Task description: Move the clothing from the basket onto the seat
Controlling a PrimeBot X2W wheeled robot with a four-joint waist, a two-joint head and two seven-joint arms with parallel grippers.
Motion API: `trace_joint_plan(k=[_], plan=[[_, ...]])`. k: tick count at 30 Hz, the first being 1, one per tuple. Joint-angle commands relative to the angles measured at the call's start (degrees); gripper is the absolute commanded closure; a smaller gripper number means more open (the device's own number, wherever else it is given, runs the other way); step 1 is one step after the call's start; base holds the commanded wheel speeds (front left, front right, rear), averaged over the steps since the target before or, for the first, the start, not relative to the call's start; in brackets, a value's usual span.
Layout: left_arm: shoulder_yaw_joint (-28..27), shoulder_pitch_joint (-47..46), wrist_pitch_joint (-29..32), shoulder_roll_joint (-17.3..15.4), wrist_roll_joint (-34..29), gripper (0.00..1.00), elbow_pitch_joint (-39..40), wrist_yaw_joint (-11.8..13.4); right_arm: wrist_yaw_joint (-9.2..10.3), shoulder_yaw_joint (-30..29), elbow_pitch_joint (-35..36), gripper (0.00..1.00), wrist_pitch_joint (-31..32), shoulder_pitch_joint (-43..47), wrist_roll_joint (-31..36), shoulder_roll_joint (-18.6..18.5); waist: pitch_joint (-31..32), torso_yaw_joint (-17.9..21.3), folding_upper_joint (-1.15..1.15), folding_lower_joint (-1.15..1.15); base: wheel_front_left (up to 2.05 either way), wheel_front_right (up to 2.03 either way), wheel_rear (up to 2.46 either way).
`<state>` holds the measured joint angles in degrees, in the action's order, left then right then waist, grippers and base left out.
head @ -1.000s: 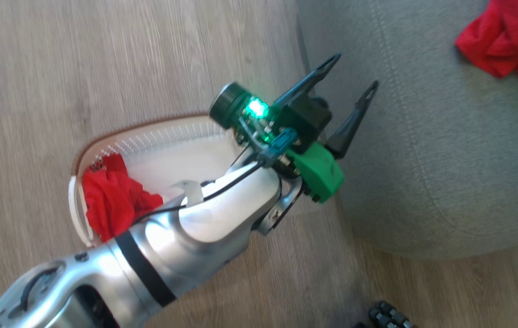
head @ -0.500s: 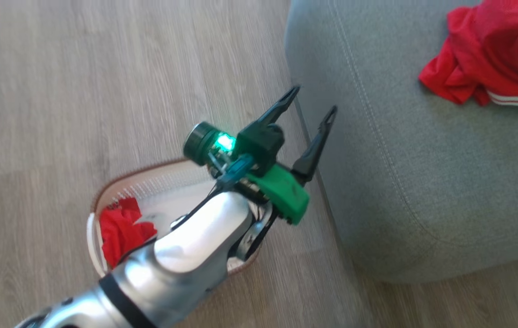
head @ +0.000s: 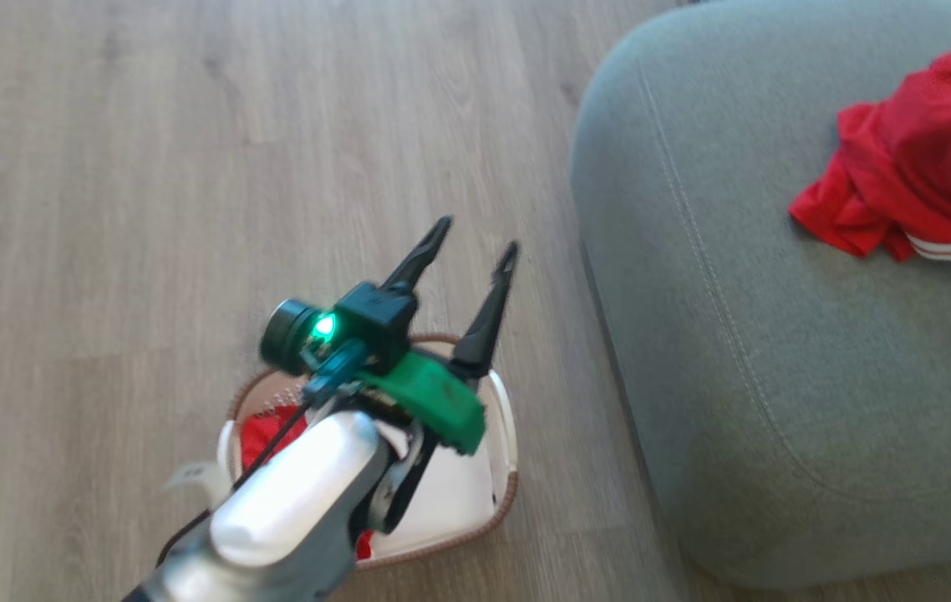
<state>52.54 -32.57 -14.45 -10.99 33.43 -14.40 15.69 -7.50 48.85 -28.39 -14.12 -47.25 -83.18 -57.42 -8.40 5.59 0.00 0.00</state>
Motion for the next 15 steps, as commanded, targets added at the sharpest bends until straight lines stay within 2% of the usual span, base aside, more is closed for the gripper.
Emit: trace_joint_plan(k=[1,7,15], plan=[[-3.04,-0.38,-0.54,-1.59,-0.72,0.00,2.52,0.48,0.01,-1.83,1.22,0.00,-0.75,2.32,0.23,-2.80,1.73,-1.55,0.00,0.00,0.00,0.00,0.00],[-6.05,4.22,-0.54,-4.43,-0.56,0.00,5.34,1.35,0.01,-13.26,3.37,0.00,-0.85,9.99,5.95,-0.24,4.10,-3.57,0.00,0.00,0.00,0.00,0.00],[-8.45,8.81,-0.54,-6.95,-0.34,0.00,8.15,2.40,0.01,-30.34,8.45,0.00,-0.87,24.62,15.51,6.98,5.90,-5.82,0.00,0.00,0.00,0.00,0.00]])
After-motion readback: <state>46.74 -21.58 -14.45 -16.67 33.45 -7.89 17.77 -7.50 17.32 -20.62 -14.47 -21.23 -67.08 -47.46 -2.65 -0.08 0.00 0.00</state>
